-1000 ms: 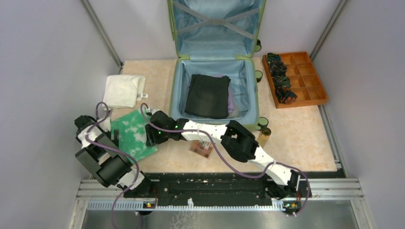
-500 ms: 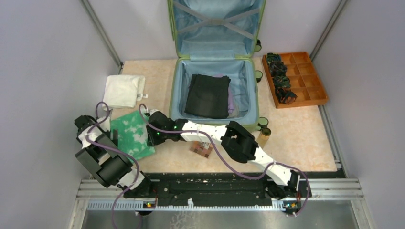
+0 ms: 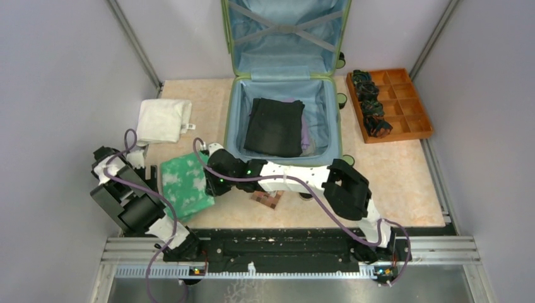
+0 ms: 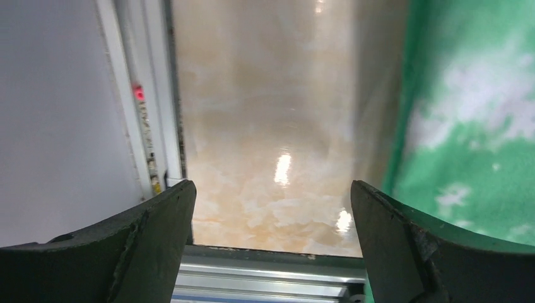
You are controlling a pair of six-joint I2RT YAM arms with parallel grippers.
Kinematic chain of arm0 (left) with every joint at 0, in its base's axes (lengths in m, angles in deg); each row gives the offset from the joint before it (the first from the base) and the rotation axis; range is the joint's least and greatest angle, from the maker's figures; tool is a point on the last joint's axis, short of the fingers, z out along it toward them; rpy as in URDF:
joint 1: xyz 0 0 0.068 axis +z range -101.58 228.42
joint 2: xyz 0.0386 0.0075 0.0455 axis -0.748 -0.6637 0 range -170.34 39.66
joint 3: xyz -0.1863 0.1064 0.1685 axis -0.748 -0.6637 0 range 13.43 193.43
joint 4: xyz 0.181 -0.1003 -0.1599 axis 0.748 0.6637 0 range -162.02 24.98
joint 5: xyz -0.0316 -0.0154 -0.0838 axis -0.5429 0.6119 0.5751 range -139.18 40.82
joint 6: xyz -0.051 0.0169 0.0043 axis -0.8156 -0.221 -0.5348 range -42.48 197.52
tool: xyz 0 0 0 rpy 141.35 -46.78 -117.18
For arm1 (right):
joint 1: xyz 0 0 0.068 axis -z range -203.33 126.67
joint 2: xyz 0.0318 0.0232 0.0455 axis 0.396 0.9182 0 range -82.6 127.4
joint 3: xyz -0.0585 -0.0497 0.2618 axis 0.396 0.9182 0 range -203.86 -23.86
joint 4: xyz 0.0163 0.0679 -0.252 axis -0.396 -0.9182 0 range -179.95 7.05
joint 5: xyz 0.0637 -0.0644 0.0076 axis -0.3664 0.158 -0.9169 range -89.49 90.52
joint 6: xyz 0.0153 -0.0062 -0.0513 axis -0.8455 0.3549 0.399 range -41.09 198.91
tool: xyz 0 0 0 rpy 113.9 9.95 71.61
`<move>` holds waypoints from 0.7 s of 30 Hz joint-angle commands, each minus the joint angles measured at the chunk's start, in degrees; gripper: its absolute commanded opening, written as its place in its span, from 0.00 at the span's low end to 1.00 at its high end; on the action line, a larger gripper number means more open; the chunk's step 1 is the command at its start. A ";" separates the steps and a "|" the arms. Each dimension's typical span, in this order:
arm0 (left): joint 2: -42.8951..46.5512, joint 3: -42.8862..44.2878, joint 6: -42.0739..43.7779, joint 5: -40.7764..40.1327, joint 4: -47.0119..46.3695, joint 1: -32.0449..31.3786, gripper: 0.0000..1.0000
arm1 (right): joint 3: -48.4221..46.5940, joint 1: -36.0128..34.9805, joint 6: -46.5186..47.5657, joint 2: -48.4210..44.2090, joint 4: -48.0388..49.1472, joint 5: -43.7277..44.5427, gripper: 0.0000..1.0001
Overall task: Pack the luggage
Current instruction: Pick up the clothes from the corner of the board.
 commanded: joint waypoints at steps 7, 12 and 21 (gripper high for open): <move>1.80 -1.37 1.36 -4.06 -6.42 0.41 0.99 | -1.86 -3.79 -1.02 4.03 0.64 -2.96 0.13; 1.84 -3.96 2.28 -7.45 -10.99 0.46 0.99 | -9.12 -3.86 -0.34 6.64 -4.72 -1.27 0.55; -1.29 -6.37 2.16 -11.28 -15.65 0.45 0.97 | -1.13 -2.96 0.08 0.12 -2.27 8.34 0.94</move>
